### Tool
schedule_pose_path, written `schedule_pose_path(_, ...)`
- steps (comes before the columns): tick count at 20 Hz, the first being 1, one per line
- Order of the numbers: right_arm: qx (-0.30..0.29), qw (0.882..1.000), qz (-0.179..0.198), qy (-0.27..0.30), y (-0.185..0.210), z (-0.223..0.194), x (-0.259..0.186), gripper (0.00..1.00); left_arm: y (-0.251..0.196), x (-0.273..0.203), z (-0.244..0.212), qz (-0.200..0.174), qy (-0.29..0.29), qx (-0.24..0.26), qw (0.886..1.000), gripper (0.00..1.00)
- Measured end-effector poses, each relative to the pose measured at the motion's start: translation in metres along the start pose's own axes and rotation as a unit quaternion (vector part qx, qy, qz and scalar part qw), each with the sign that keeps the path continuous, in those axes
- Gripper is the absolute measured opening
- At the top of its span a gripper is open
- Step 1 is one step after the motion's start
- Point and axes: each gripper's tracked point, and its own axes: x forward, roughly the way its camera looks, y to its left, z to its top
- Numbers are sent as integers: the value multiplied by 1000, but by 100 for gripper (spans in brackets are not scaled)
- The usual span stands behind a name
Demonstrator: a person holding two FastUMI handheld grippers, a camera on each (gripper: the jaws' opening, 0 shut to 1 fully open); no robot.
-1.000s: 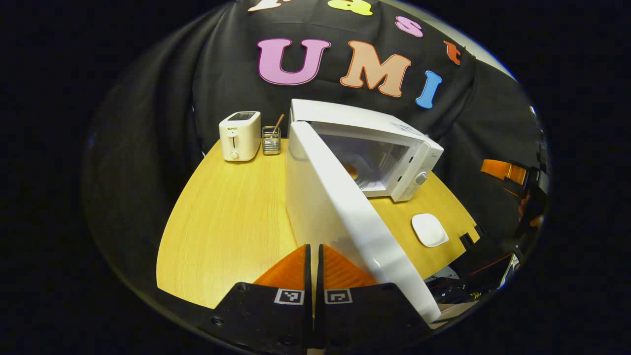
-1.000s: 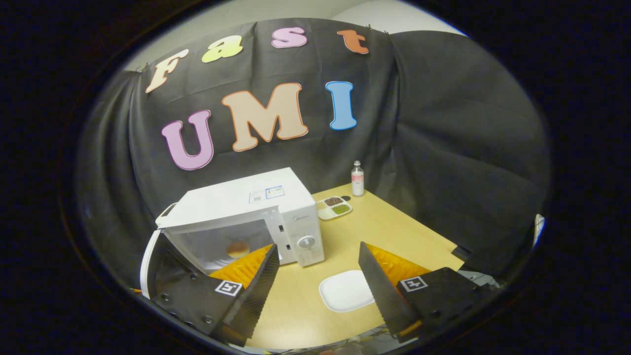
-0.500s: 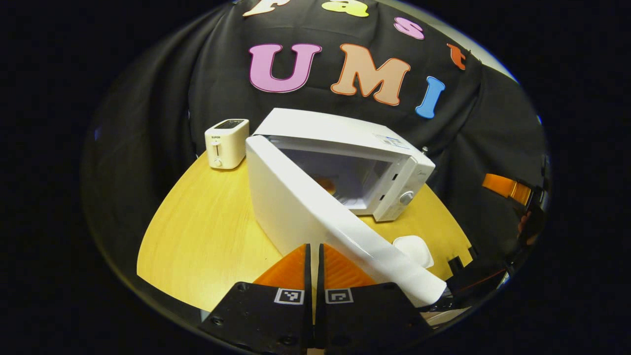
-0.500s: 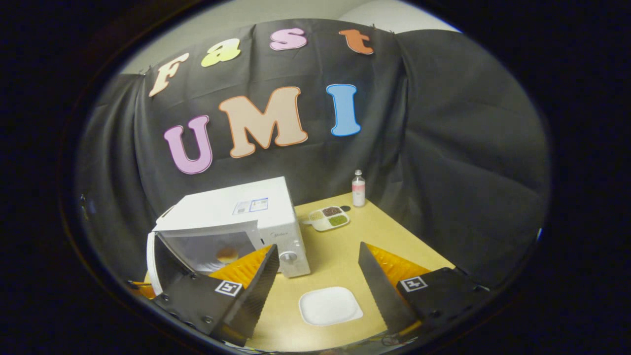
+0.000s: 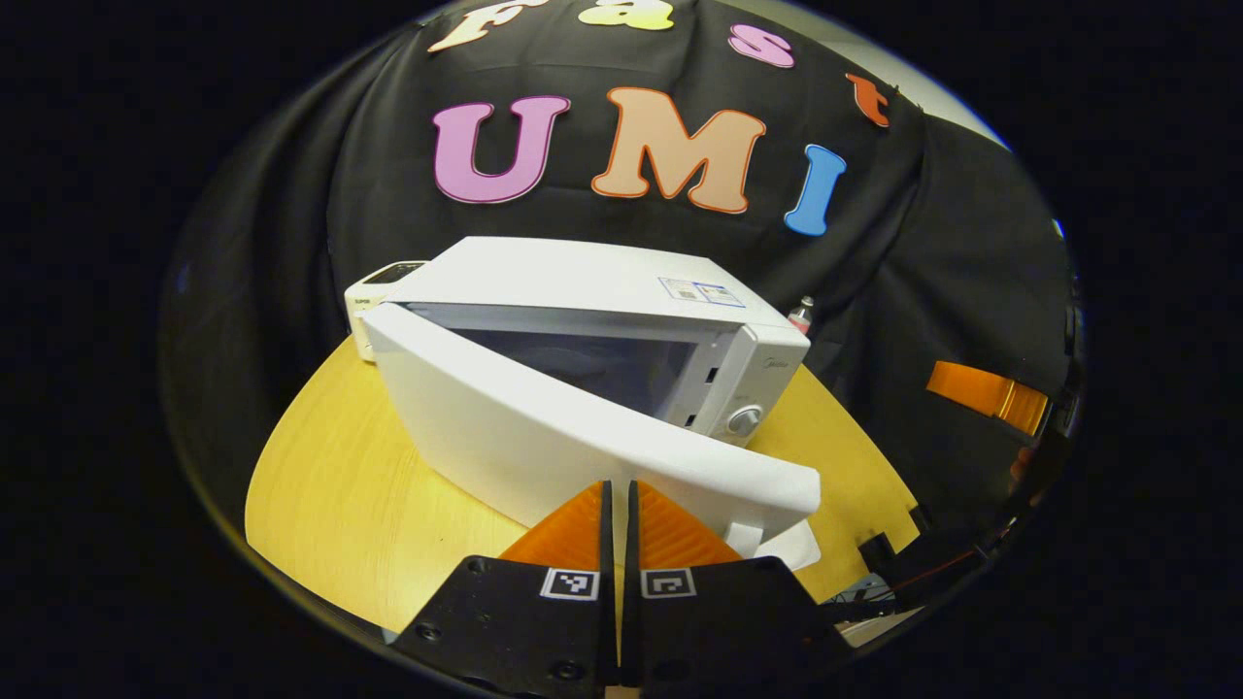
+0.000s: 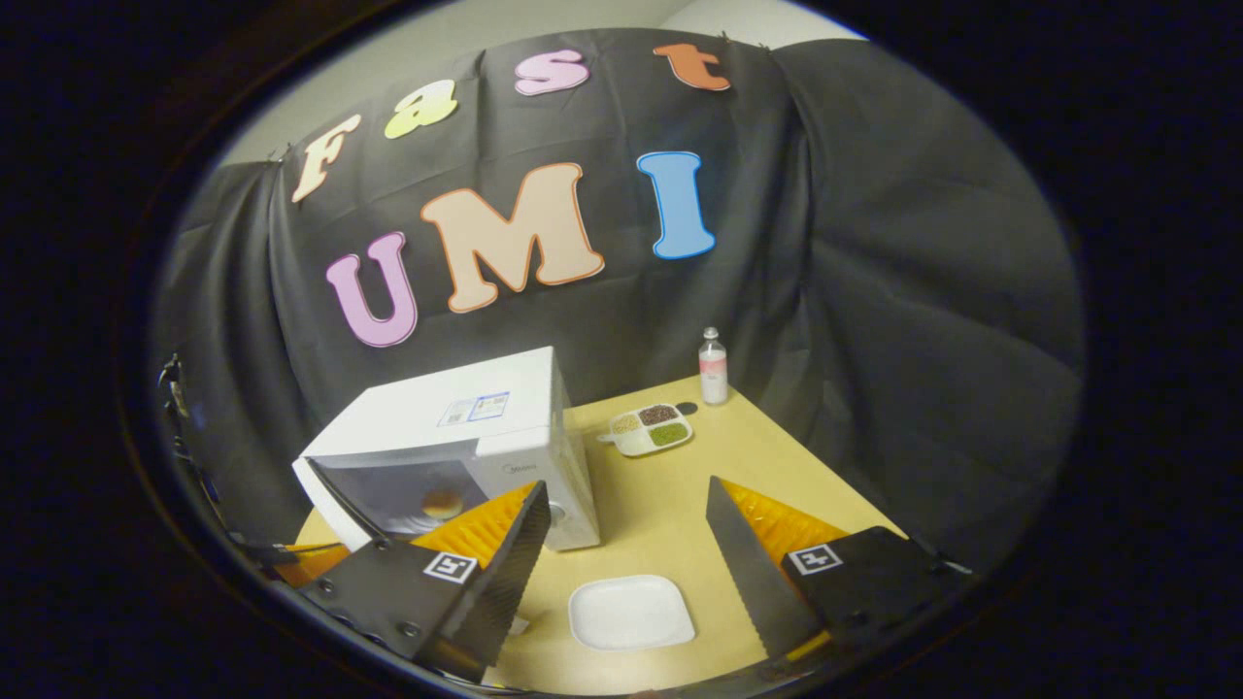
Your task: Open the microwave oven with the left hand, put the food in, and close the microwave oven.
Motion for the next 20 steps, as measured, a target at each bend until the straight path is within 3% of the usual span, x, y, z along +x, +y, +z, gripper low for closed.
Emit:
schedule_pose_path(7, -39, 999, -11, 9, -18, -18, 5, 100, -27, 33, 16, -17, -1, 13, 1000, 2)
schedule_pose_path(12, -30, 999, -18, 32, -30, -42, 7, 100, -36, 56, 25, -22, -3, 12, 1000, 2)
schedule_pose_path(20, -21, 999, -13, 33, -29, -45, 7, 100, -42, 81, 41, -18, -17, 5, 1000, 2)
